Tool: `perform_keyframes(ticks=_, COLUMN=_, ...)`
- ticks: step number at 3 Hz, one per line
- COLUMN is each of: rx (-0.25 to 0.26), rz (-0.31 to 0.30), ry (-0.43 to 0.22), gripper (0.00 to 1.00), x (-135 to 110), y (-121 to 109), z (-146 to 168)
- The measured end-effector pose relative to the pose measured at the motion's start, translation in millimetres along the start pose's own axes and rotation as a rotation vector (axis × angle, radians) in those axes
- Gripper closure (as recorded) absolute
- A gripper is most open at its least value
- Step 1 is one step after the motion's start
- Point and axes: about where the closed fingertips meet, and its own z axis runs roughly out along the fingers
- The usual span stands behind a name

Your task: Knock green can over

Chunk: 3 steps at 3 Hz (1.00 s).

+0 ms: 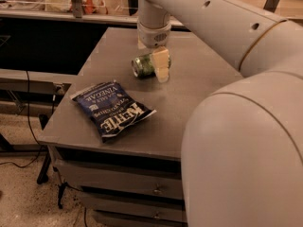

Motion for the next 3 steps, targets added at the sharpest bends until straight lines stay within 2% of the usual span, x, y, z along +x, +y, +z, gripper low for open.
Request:
perform_keyframes(ticks=2, rx=-0.015, rz=0.006, ry=-0.020, gripper=0.00, x=2.9, y=-1.2, z=4.8)
perform_keyframes(ticks=3, rx=-0.012, rz=0.035, ry=-0.089, gripper=0.00, x=7.1, y=-1.8, z=2.3)
